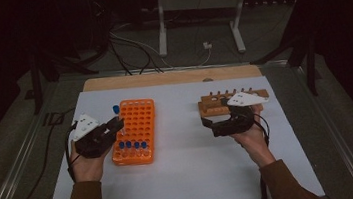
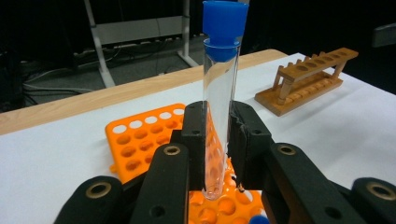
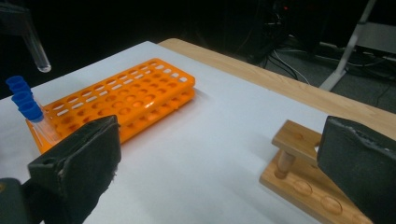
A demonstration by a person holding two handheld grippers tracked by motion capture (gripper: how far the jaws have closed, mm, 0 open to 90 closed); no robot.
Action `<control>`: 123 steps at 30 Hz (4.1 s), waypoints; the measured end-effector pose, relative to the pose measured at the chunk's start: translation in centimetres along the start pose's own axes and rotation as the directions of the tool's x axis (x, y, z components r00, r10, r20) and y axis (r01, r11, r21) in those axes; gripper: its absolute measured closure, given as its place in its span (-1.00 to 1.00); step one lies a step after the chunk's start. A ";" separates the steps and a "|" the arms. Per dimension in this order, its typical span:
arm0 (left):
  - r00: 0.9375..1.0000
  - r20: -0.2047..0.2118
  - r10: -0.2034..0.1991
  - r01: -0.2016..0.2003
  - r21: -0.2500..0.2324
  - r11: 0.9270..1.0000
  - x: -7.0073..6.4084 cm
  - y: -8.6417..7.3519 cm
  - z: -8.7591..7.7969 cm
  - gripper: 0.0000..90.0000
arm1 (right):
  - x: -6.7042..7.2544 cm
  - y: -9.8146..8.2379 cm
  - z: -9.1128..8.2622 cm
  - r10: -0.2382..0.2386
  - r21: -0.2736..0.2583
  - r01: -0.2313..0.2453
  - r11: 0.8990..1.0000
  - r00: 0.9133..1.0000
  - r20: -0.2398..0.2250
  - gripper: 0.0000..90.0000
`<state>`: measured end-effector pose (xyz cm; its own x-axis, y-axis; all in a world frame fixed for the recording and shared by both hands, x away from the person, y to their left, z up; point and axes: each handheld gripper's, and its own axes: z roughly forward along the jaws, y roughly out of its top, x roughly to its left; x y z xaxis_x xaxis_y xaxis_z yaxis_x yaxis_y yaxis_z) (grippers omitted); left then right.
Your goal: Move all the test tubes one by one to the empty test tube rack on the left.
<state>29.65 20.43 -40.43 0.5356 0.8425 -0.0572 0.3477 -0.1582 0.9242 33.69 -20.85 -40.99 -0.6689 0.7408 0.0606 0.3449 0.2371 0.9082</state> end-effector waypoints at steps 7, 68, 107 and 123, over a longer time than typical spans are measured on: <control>1.000 -0.016 -0.021 0.021 0.007 1.000 0.7 -1.2 -0.7 0.73 | -0.8 -1.3 -0.7 0.021 0.000 -0.021 1.000 1.000 0.014 -1.00; 0.999 -0.043 0.021 -0.011 0.228 0.974 0.3 -9.4 -0.5 0.73 | -2.6 -7.2 -5.9 0.089 -0.007 -0.089 0.996 0.992 0.088 -1.00; 0.992 -0.099 -0.076 0.064 -0.126 0.990 1.6 -8.4 -6.9 -0.66 | -2.2 -9.9 -9.5 0.083 -0.128 -0.065 0.990 0.987 0.139 -1.00; 0.984 -0.137 -0.115 0.097 -0.135 0.986 1.8 -8.6 -6.4 -0.99 | -2.7 -10.5 -9.7 0.111 -0.152 -0.087 0.984 0.982 0.155 -1.00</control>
